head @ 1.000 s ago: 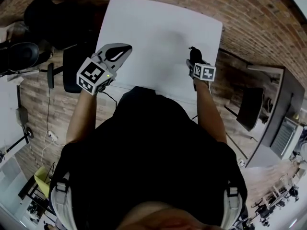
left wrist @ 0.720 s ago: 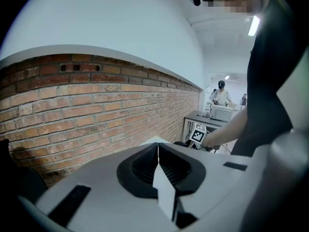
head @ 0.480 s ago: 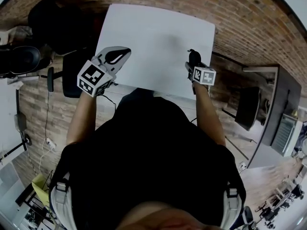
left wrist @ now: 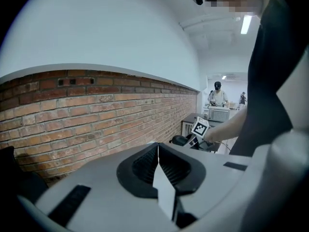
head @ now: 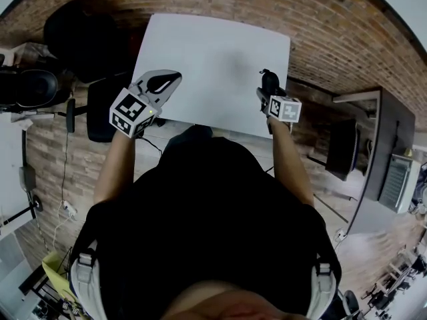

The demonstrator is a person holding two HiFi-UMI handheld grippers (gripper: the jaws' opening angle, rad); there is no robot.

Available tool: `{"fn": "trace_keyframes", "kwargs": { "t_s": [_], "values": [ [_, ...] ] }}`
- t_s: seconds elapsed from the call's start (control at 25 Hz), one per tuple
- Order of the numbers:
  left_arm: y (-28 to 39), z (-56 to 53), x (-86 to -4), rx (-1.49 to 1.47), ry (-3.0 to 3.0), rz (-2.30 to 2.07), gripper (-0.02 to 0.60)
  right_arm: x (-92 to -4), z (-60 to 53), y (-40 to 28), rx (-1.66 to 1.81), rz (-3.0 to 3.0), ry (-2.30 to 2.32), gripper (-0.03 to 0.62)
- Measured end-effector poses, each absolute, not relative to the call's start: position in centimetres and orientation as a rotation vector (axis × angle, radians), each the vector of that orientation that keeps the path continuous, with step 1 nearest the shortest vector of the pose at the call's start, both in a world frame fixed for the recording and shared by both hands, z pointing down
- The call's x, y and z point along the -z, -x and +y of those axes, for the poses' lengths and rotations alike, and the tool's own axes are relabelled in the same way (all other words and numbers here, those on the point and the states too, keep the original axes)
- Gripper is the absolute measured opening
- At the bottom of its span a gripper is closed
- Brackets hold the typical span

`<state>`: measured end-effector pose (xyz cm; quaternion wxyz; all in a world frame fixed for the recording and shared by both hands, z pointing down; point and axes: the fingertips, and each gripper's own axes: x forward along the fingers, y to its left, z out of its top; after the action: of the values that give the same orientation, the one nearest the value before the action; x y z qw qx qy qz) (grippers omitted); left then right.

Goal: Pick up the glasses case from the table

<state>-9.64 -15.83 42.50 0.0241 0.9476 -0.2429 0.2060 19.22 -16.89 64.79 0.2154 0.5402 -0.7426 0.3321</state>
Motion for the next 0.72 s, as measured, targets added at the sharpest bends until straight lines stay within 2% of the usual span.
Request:
{"fn": "trace_keyframes", "kwargs": {
  "t_s": [0.72],
  "values": [
    [10.9,-10.1,-40.9,-0.595,-2.956,-0.782,0.011,-55.9,-13.6,-19.8,-0.783,-2.23,-1.583,0.334]
  ]
}}
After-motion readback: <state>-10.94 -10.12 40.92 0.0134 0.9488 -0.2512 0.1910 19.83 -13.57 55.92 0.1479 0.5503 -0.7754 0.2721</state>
